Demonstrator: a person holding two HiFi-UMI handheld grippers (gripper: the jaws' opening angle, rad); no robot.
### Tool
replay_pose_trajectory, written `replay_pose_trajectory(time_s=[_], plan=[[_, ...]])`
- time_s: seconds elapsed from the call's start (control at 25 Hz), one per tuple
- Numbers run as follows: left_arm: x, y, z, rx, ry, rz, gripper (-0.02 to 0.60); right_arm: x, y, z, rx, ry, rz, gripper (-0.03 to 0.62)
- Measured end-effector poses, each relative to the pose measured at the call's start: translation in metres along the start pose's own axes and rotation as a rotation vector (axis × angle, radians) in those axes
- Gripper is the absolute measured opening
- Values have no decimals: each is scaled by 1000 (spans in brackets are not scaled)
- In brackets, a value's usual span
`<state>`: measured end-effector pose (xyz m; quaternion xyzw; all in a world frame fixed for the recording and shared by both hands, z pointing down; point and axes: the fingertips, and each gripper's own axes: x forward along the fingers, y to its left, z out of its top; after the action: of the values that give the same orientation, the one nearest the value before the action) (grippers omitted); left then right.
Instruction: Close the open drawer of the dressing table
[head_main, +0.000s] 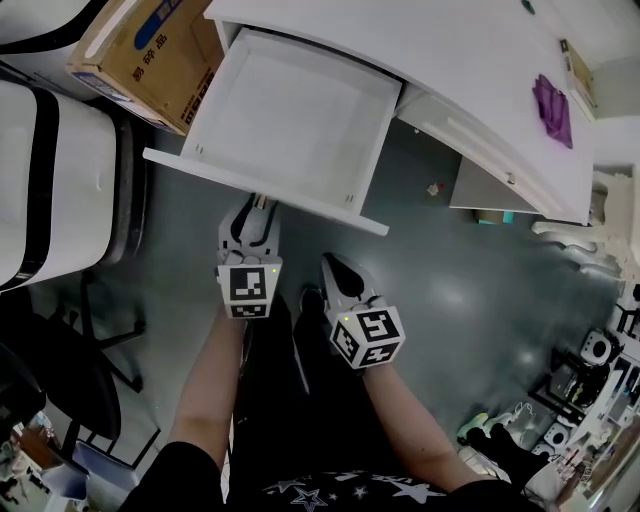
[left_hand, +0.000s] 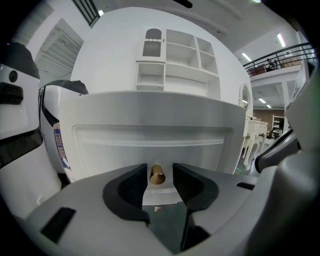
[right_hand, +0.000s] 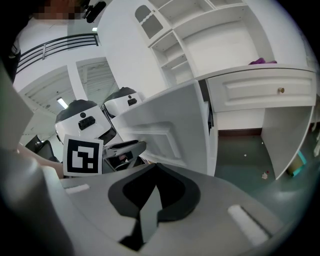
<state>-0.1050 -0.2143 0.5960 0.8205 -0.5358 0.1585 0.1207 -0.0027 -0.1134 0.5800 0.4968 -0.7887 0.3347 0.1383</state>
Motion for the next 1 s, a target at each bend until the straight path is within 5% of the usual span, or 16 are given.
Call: replay_pose_trajectory(time_s=[0.16,0.6,1.0], plan=[[0,4,1,10,-8,34,94,2,-1,2,-3,3,2,2],[20,7,7,1,28,-23,89,15,-4,17,19,-22,-19,2],[63,8,24,1,46,-105,89,45,-36,64,69,-99,-147,2]])
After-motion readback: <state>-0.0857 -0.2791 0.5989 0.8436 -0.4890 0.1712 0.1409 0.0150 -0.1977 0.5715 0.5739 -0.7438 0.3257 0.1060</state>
